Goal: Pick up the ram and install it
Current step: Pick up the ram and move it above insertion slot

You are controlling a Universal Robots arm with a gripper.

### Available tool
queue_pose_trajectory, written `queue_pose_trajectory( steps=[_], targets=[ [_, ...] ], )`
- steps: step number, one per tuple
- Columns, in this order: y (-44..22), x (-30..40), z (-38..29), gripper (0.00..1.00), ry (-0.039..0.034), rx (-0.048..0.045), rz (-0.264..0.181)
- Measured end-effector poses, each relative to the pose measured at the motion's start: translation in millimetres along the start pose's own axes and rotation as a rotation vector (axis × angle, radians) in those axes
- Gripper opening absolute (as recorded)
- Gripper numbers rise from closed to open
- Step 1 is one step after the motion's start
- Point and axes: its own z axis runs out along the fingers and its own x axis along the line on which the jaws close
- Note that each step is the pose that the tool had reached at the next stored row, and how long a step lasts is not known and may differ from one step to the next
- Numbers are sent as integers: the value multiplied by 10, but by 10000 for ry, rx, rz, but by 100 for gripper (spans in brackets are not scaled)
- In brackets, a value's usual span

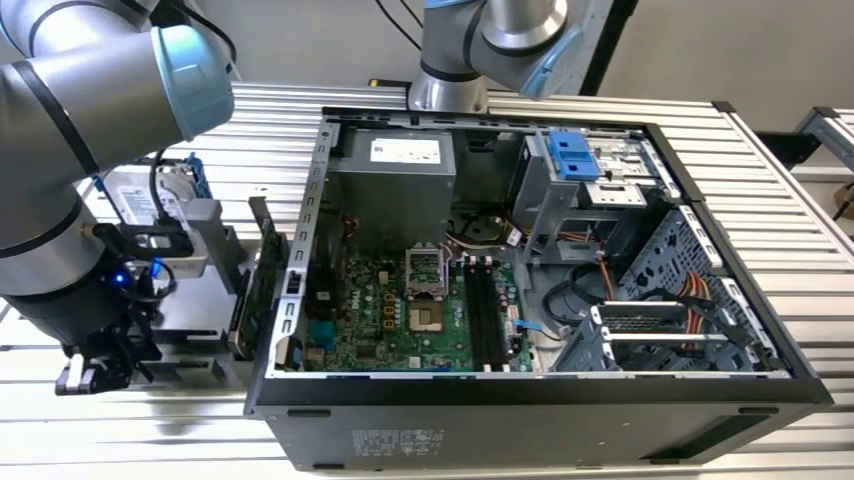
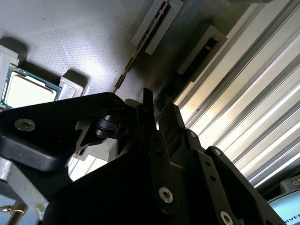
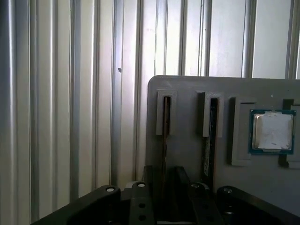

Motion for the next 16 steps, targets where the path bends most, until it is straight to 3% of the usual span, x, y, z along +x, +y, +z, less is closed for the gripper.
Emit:
queue_pose_trajectory(
  steps=[2, 8, 12, 13, 16],
  targets=[
    [0, -3, 0, 100, -17, 0, 0],
    [1, -3, -1, 100, -156, 6, 1],
    [0, -3, -1, 100, -161, 7, 0],
    [0, -3, -1, 0, -162, 6, 0],
    [0, -3, -1, 0, -166, 7, -1]
  ],
)
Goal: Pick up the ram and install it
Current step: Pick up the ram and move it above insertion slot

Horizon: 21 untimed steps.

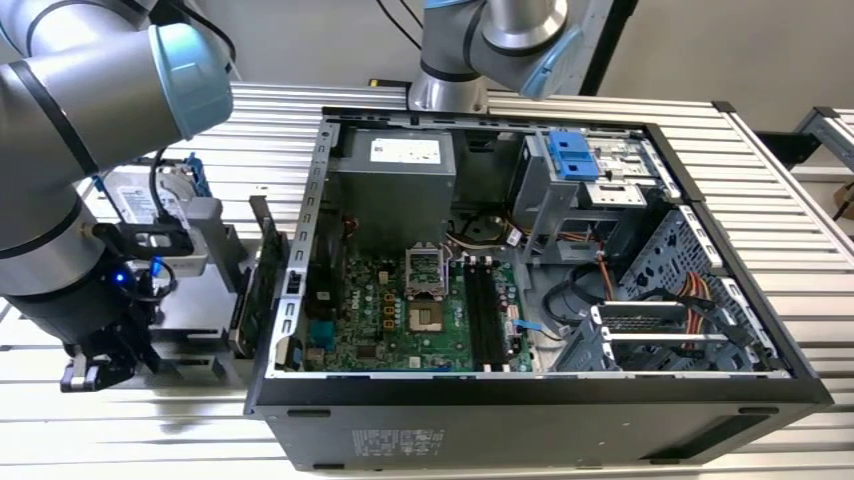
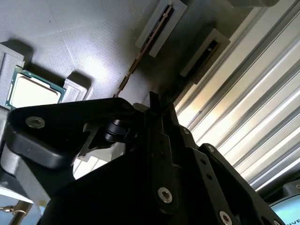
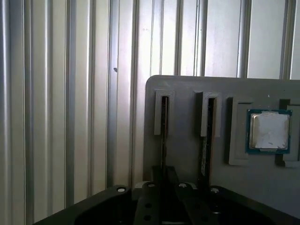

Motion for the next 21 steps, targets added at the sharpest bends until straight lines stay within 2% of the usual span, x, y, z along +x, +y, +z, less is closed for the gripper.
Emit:
queue_pose_trajectory(
  steps=[21],
  targets=[
    [0, 0, -1, 0, -32, 2, 0]
  ],
)
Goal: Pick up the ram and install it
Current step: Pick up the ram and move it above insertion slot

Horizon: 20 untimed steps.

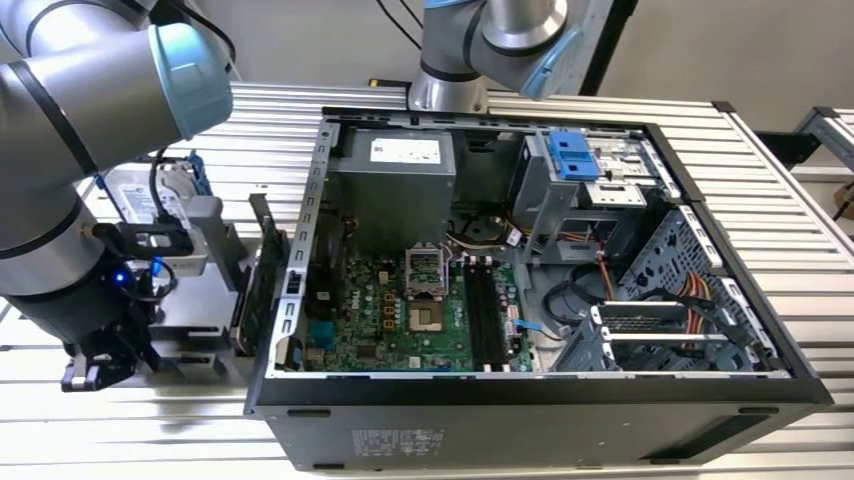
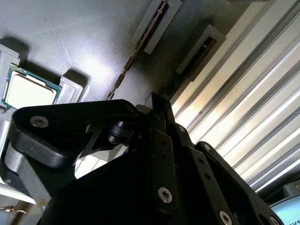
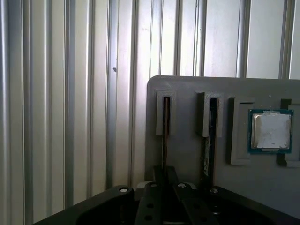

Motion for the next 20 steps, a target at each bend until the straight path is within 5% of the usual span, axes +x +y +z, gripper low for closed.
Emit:
queue_pose_trajectory(
  steps=[20],
  targets=[
    [1, 3, -157, 0, 2, -2, 0]
  ],
)
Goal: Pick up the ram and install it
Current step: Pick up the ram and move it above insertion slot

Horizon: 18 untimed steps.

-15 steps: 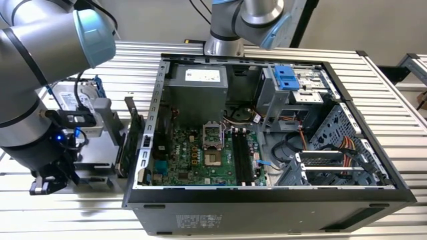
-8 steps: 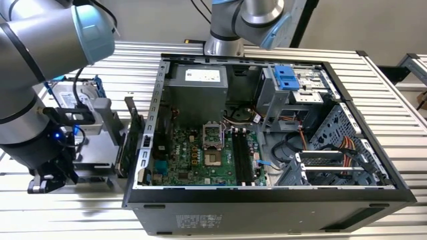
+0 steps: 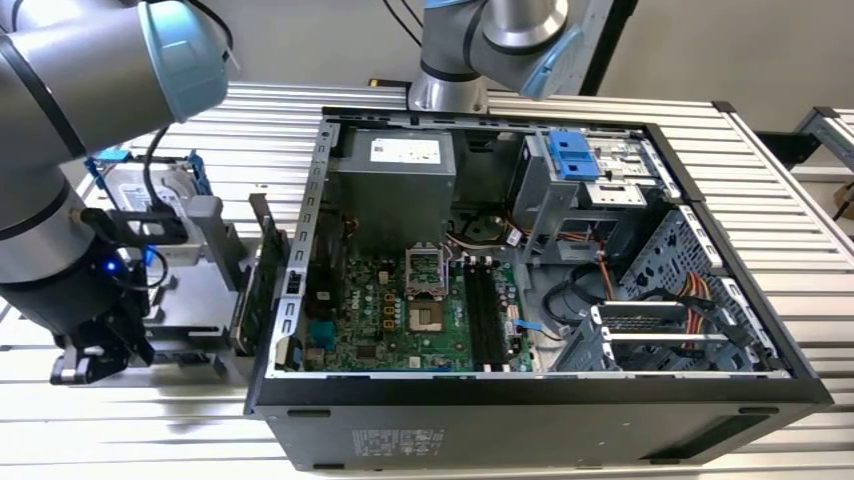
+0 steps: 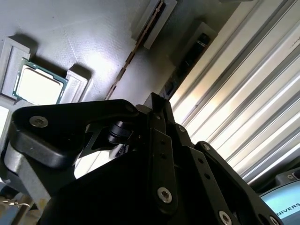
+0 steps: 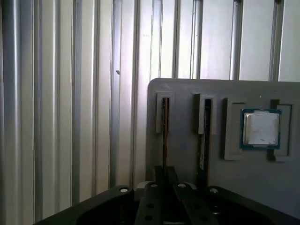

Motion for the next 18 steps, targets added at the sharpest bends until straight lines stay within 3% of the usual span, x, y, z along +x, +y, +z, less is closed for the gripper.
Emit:
queue_pose_trajectory(
  steps=[7, 18],
  targets=[
    [0, 1, -55, 0, 0, 0, 0],
    [0, 2, -75, 0, 0, 0, 0]
  ],
)
